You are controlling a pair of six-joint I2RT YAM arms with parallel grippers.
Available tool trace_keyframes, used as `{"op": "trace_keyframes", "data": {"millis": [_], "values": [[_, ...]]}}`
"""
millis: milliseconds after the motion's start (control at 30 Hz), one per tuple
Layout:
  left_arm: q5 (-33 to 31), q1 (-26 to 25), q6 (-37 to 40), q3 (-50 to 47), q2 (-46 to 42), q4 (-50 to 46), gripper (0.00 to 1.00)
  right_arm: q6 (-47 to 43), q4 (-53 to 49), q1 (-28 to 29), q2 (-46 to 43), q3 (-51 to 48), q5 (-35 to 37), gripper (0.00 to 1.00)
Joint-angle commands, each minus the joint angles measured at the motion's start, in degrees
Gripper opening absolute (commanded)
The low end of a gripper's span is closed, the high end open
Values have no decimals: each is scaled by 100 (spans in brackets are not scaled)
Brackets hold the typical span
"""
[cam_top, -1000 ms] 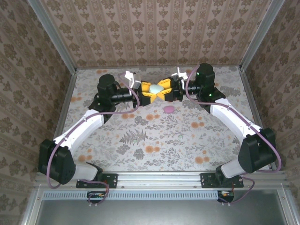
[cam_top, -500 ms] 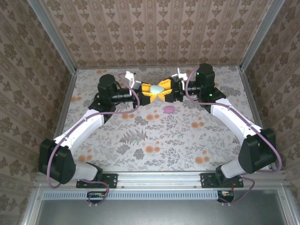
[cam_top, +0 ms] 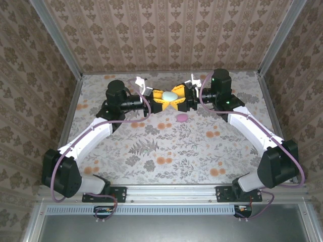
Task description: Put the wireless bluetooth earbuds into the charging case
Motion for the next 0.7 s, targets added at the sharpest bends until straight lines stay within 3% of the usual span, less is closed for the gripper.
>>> {"op": "trace_keyframes", "data": {"millis": [0,333,533,667], "values": [[45,-44,108,153,-90,103,33,-120,-134,-42,-213,-105,139,53],[63,-34,213,201,-98,-71,33,-53,-42,-114,-302,-208,235,55],[55,-43,236,210,-90,-96,34,27,-71,-123,-275,-104,2,40],[79,-49,222,223,-81,-81,39,85,-80,-124,-192,-37,-122,35]]}}
